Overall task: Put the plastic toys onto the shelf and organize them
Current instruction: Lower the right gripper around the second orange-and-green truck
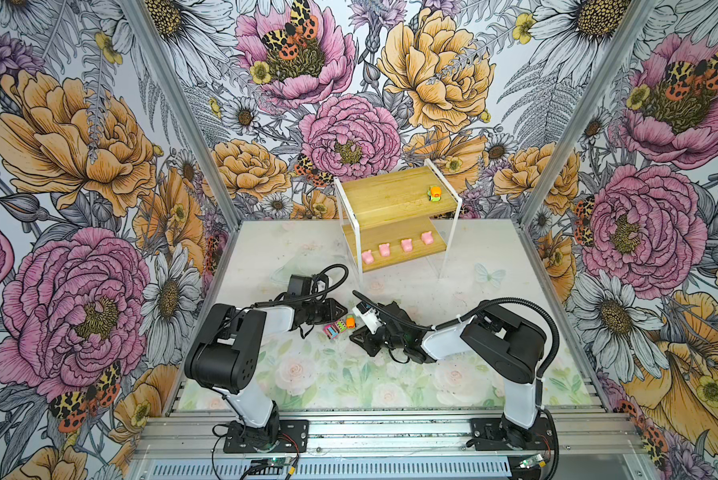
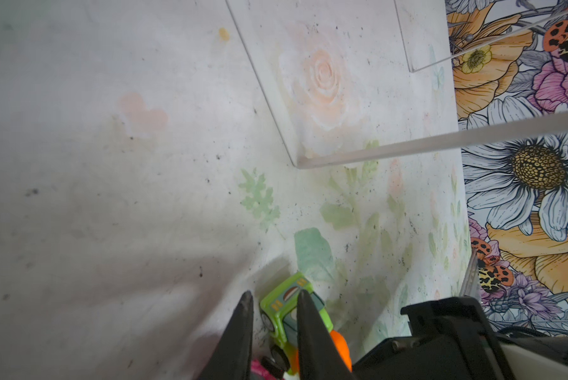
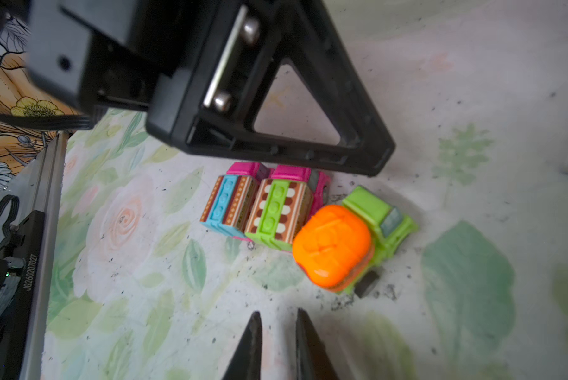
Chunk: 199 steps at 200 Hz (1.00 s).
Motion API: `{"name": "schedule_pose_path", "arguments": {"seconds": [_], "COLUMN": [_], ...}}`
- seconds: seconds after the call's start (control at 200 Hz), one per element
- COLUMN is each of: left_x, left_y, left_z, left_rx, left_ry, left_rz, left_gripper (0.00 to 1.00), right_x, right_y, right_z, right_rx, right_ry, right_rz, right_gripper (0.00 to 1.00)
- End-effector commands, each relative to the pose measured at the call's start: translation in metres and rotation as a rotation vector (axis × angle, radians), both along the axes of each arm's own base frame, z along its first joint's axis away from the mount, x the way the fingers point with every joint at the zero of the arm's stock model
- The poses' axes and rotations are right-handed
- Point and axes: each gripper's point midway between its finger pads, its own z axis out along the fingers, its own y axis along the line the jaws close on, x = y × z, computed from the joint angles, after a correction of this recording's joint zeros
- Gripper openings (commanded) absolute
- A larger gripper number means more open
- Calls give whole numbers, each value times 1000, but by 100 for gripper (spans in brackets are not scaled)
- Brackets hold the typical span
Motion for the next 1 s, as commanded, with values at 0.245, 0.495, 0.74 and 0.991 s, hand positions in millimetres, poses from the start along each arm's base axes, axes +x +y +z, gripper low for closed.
{"name": "schedule_pose_path", "arguments": {"seconds": [0.245, 0.495, 0.74, 0.991], "left_x": [1, -2, -3, -2], "left_y": [-9, -14, -15, -15], "left_z": [1, 2, 2, 2], "left_rx": [-6, -18, -24, -25], "left_ry": [-17, -19, -18, -14], "left_rz": [-53, -76, -82, -82], "left_gripper": [26, 25, 25, 25], "right_x": [43, 57, 62, 52], "right_y": [-4, -15, -35, -29], "right_z": [10, 10, 8, 21], "right_rx": [-6, -38, -85, -66], "right_ry": [-73, -91, -99, -106], "right_rz": [-151, -229, -282, -182], "right_gripper": [22, 22, 22, 40]}}
